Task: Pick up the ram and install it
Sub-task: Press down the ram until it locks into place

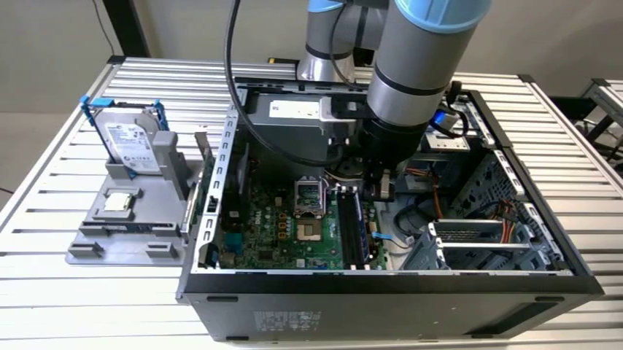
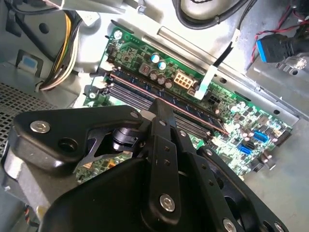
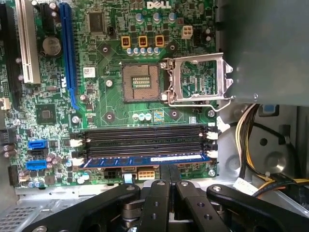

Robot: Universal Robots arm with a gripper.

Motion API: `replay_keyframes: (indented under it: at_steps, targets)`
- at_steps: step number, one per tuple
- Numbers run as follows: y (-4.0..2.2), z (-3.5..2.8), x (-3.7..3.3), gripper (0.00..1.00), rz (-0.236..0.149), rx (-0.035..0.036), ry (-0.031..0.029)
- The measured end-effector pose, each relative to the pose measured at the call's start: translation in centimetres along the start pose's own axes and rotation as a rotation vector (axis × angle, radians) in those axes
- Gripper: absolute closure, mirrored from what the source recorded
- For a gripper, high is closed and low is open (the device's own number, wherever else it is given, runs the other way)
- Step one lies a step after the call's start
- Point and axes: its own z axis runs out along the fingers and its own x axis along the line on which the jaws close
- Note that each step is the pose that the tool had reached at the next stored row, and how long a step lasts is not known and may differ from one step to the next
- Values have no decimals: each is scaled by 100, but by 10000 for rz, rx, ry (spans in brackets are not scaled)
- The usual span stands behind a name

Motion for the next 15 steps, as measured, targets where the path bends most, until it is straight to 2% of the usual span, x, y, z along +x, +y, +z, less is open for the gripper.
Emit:
replay_keyframes:
  at_steps: [6,11,15]
  targets:
    - [-1,4,17,100,-21,-2,0]
    - [6,49,42,100,-27,-1,0]
    - [9,62,52,100,-32,-4,-1]
